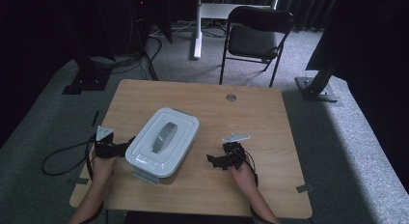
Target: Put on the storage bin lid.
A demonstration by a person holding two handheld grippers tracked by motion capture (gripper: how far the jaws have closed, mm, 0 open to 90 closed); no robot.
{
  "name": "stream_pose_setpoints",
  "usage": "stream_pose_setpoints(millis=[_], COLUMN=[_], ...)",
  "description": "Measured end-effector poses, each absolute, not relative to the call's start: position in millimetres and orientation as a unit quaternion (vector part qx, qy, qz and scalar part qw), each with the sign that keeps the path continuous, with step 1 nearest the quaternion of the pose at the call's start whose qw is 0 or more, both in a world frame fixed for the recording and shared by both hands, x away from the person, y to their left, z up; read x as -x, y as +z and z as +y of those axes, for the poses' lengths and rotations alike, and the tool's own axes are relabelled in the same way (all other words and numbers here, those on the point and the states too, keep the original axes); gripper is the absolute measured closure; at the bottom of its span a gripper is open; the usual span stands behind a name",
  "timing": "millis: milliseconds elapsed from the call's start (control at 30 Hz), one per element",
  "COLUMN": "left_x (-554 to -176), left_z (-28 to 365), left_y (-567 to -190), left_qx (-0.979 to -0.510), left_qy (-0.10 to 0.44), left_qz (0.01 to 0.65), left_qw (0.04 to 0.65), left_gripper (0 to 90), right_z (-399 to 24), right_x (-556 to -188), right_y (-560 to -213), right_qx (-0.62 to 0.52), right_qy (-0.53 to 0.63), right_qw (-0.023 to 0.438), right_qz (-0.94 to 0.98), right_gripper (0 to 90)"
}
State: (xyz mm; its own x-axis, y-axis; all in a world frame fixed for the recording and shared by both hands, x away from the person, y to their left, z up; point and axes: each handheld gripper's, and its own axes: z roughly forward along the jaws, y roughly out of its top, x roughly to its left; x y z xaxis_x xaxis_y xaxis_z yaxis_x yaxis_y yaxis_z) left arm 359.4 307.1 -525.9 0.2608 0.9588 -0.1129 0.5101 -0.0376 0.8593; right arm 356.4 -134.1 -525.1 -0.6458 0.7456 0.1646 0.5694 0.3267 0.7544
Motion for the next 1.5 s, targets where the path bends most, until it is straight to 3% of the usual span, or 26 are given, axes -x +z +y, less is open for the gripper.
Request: stream_pose_setpoints(millis=[767,1500], left_x=[-349.6,-345.7], left_z=[261.2,215.3], left_y=[-530.8,-528.5], left_qx=[-0.721,-0.753], left_qy=[0.217,0.222], left_qz=[0.499,0.468], left_qw=[0.429,0.407], left_gripper=[1.2,1.2], right_z=[-136.6,-161.7], right_x=[-357.3,-354.7], right_y=[-523.4,-525.3], right_qx=[-0.408,-0.43], right_qy=[0.411,0.409], right_qw=[0.112,0.136], right_qz=[0.807,0.793], right_gripper=[11.9,11.9])
